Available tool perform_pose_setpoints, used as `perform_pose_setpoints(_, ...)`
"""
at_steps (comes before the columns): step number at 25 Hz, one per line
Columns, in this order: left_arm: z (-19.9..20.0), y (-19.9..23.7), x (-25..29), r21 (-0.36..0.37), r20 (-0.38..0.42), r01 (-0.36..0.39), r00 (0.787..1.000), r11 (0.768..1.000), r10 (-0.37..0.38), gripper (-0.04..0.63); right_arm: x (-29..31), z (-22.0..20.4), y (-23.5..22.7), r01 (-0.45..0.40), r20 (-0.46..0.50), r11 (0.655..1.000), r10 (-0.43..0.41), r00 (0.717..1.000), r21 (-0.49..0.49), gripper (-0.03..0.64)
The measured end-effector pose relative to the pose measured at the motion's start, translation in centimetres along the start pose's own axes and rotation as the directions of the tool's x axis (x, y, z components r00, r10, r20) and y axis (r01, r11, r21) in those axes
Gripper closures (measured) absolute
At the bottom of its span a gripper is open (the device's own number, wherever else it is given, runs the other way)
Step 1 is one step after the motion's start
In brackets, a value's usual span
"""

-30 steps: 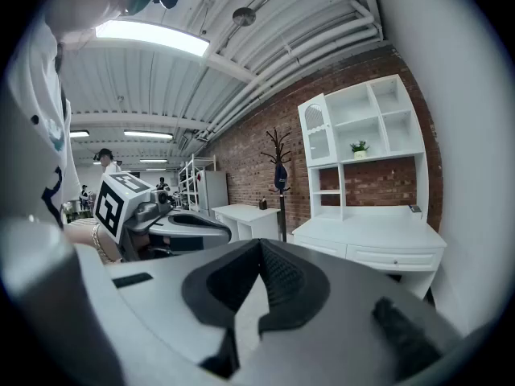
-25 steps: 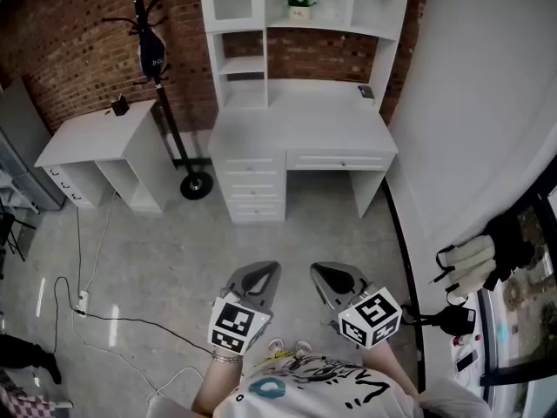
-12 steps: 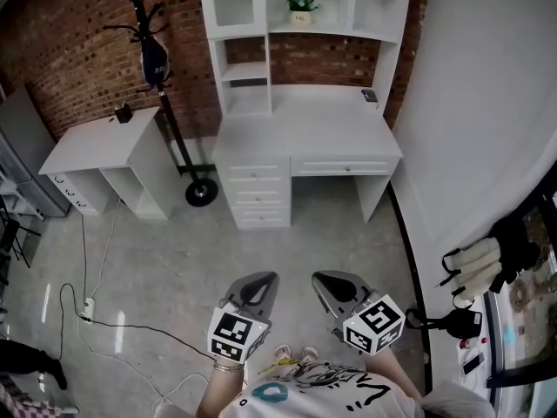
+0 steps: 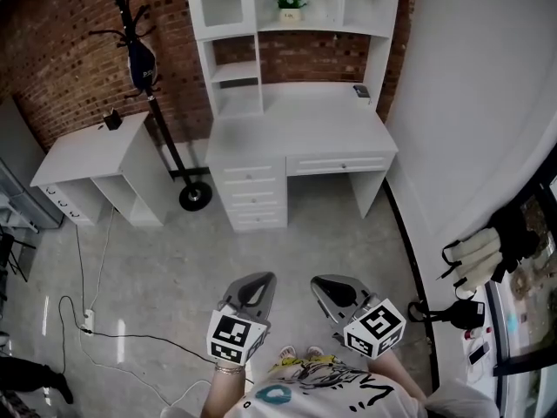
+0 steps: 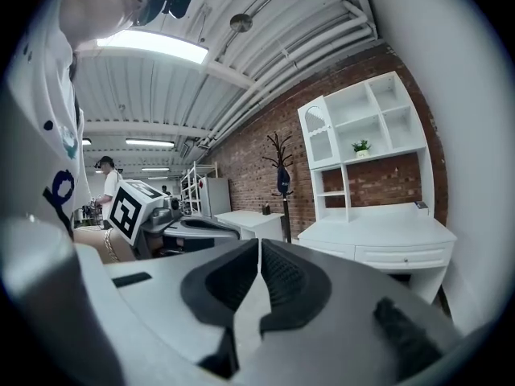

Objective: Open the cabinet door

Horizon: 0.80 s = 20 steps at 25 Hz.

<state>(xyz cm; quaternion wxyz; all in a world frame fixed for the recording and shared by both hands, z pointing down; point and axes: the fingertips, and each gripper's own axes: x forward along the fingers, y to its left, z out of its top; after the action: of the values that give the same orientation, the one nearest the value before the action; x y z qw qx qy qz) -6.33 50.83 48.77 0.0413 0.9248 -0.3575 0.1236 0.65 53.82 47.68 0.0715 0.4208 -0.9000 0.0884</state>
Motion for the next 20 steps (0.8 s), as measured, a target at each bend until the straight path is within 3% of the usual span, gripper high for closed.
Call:
perform_pose_setpoints(10,-1.3,3.1,-0.8,-0.013,-0.035,-0.035,0.999,0.999,0.034,0.581,2.2,0.5,-0.3,0.001,0.006,1.000,-0.001,1.000,0.002,0.588)
perform_pose_setpoints(20,0.2,5.0,3.6,-0.019,-0.031,-0.030,0.999,0.999,0.029,0.581,4.7,1.8,-4.4,-0.020,0.000,1.000,0.020,1.000,0.003,0.588)
